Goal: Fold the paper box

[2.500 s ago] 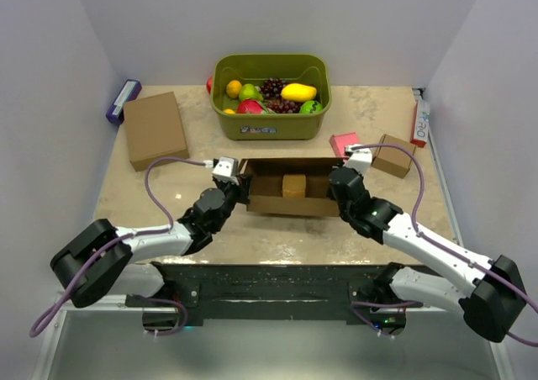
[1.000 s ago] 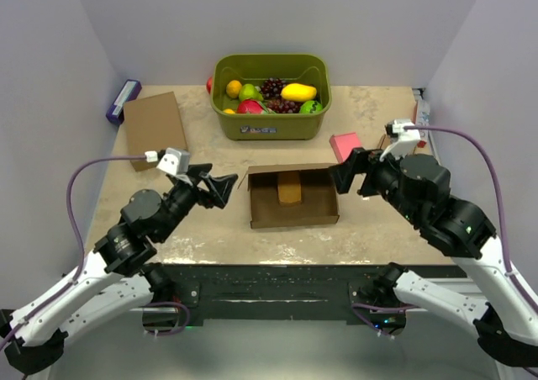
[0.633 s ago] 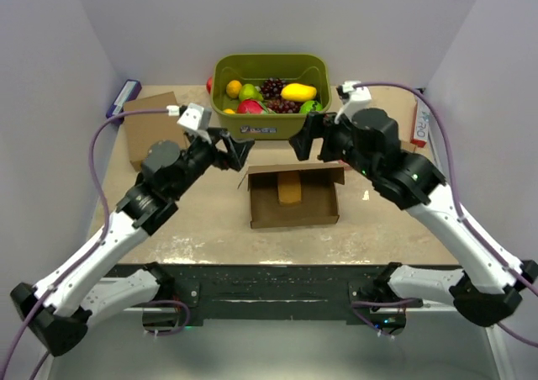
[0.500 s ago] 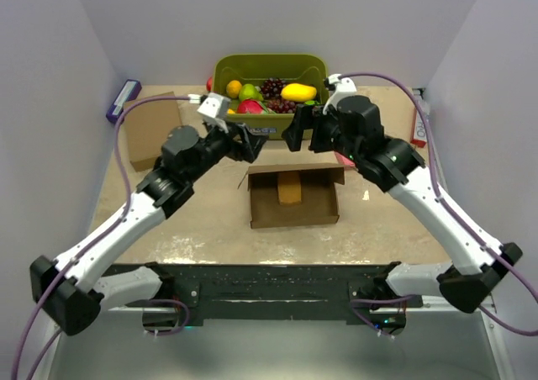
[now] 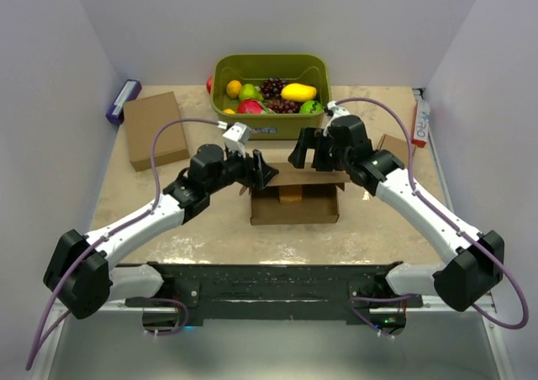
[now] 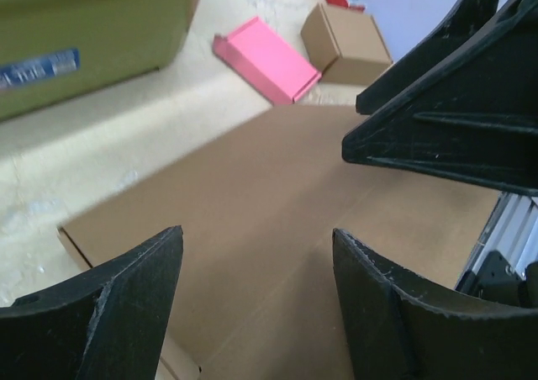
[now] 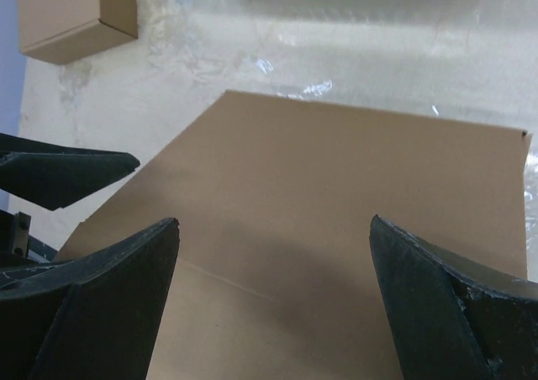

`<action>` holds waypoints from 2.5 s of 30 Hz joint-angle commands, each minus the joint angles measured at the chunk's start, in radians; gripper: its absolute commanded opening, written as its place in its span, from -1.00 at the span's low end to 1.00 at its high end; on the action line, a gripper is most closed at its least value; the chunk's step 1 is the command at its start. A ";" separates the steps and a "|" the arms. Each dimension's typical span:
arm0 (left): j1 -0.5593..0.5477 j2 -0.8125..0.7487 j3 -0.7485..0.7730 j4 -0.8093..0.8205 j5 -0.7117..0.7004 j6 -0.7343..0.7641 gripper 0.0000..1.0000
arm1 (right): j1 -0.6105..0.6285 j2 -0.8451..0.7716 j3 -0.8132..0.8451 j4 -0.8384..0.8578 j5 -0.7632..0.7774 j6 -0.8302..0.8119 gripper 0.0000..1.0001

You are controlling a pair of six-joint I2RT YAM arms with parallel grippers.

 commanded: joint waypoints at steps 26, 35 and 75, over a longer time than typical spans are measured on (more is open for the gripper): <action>-0.075 -0.015 -0.308 0.247 0.005 -0.137 0.47 | 0.002 -0.110 -0.324 0.120 -0.046 0.095 0.96; -0.078 0.011 -0.359 0.276 -0.007 -0.154 0.47 | 0.002 -0.091 -0.381 0.155 -0.058 0.110 0.96; 0.229 -0.127 -0.159 0.033 0.282 -0.057 0.86 | -0.164 -0.103 -0.146 -0.023 -0.070 -0.138 0.98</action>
